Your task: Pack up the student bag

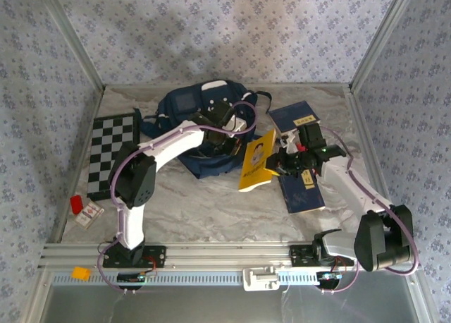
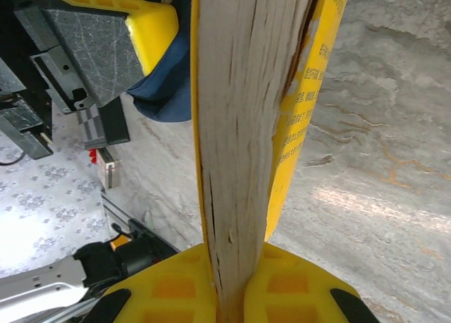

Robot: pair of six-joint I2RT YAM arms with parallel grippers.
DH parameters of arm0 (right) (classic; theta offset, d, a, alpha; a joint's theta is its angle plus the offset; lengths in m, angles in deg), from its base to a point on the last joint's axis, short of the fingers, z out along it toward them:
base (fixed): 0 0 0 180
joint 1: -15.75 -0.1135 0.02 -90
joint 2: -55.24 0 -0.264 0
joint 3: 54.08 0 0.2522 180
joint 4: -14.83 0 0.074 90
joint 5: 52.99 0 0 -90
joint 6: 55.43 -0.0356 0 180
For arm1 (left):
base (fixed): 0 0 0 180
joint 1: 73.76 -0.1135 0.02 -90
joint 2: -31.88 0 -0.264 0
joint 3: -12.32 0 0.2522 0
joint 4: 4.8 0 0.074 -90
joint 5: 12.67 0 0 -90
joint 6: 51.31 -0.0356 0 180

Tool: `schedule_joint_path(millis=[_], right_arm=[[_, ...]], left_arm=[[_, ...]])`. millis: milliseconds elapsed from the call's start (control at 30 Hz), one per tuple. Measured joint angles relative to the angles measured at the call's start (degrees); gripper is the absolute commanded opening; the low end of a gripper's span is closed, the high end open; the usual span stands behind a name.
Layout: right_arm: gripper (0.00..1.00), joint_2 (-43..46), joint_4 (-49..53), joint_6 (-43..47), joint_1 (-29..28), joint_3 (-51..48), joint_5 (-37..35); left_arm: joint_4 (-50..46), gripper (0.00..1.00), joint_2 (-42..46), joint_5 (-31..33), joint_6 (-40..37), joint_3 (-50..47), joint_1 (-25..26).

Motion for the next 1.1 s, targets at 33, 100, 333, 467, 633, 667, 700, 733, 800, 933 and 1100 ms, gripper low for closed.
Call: schedule_joint_path(millis=[33, 100, 333, 467, 633, 667, 700, 733, 800, 933, 1100], right_arm=[[0.00, -0.3, 0.0, 0.1, 0.0, 0.0, -0.3], [0.00, -0.7, 0.0, 0.5, 0.0, 0.0, -0.8], [0.00, -0.9, 0.0, 1.2, -0.1, -0.9, -2.2], [0.00, -0.9, 0.0, 1.4, -0.1, -0.9, -2.4], [0.00, -0.9, 0.1, 1.4, -0.2, -0.9, -2.6], [0.00, -0.9, 0.1, 1.4, -0.2, -0.9, -2.6], [0.00, -0.9, 0.1, 1.4, -0.2, -0.9, -2.6], [0.00, -0.9, 0.1, 1.4, -0.2, -0.9, -2.6], [0.00, -0.9, 0.1, 1.4, -0.2, -0.9, -2.6], [0.00, -0.9, 0.2, 1.6, -0.2, -0.9, -2.6], [0.00, -0.4, 1.6, 2.5, -0.1, -0.9, -3.7]], left_arm=[[0.0, 0.13, -0.3, -0.2, 0.1, 0.0, 0.0], [-0.1, 0.15, -0.9, -0.7, 0.7, 0.4, -0.5], [0.2, 0.20, -2.6, -3.5, 2.7, 2.9, -2.1], [0.2, 0.19, -2.6, -3.9, 2.7, 2.9, -2.3], [0.1, 0.17, -3.0, -4.5, 2.2, 2.9, -2.1], [0.0, 0.13, -3.3, -4.5, 2.0, 2.9, -2.0], [-0.1, 0.10, -3.5, -4.4, 1.7, 2.9, -1.9], [-0.1, 0.09, -3.6, -4.2, 1.5, 2.9, -1.9], [-0.2, 0.05, -3.8, -3.8, 1.2, 2.9, -1.9], [-0.2, 0.00, -3.8, -3.4, 0.9, 3.0, -1.9], [-1.3, 0.00, -3.6, -3.1, 1.1, 4.3, -1.9]])
